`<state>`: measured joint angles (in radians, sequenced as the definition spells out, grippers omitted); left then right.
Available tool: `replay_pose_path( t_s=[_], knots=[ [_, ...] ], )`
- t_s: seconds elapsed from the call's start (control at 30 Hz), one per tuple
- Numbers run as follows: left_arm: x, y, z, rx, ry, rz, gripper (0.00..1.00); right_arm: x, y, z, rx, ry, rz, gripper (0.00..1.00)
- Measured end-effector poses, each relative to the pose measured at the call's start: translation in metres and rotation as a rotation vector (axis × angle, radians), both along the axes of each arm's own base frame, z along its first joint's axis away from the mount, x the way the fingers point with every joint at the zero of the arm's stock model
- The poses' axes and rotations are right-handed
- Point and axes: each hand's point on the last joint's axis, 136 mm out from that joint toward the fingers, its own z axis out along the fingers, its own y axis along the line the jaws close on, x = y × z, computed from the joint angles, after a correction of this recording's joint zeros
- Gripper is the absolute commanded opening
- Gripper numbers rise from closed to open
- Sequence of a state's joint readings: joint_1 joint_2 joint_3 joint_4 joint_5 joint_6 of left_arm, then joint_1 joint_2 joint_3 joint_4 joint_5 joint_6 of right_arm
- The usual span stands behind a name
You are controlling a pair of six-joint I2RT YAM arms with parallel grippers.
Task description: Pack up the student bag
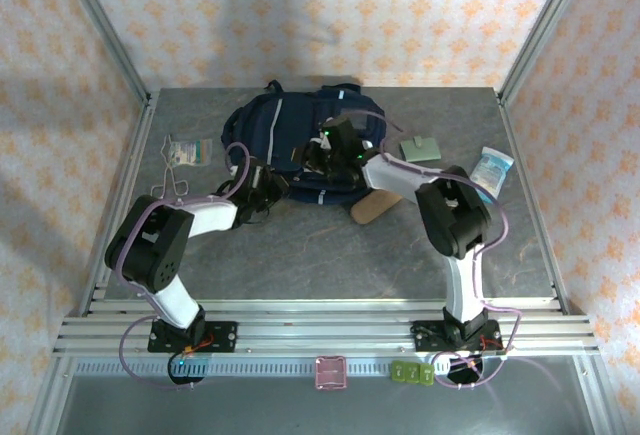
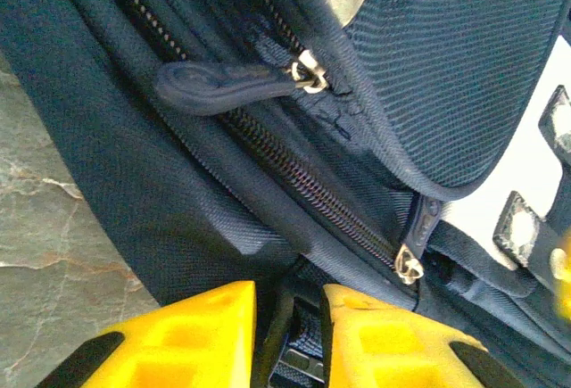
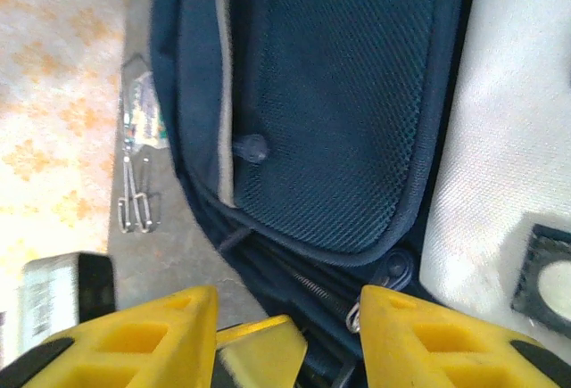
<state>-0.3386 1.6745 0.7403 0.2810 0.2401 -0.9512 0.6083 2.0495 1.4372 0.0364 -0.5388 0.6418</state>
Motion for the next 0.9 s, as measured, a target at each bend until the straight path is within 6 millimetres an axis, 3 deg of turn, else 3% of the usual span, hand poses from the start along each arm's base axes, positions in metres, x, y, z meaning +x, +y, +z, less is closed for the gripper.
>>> replay_pose_path(
  t_s=[0.17, 0.4, 0.77, 0.83, 0.87, 0.9],
  knots=[
    [-0.002, -0.001, -0.005, -0.008, -0.005, -0.005, 0.24, 0.003, 0.002, -0.030, -0.017, 0.069, -0.017, 0.46],
    [-0.002, -0.003, -0.013, -0.004, 0.006, -0.010, 0.22, 0.023, 0.003, -0.023, -0.005, 0.088, -0.118, 0.47],
    [0.000, -0.008, -0.018, -0.006, -0.003, -0.019, 0.20, 0.049, 0.009, -0.034, -0.118, 0.163, -0.283, 0.48],
    [0.001, -0.008, -0.017, -0.006, -0.004, -0.020, 0.20, 0.050, 0.009, -0.037, -0.150, 0.165, -0.295, 0.41],
    [0.001, -0.008, -0.017, -0.006, -0.005, -0.019, 0.19, 0.051, 0.009, -0.040, -0.163, 0.164, -0.298, 0.34],
    [0.002, -0.009, -0.016, -0.007, -0.006, -0.019, 0.19, 0.052, 0.008, -0.042, -0.177, 0.161, -0.299, 0.19]
  ],
)
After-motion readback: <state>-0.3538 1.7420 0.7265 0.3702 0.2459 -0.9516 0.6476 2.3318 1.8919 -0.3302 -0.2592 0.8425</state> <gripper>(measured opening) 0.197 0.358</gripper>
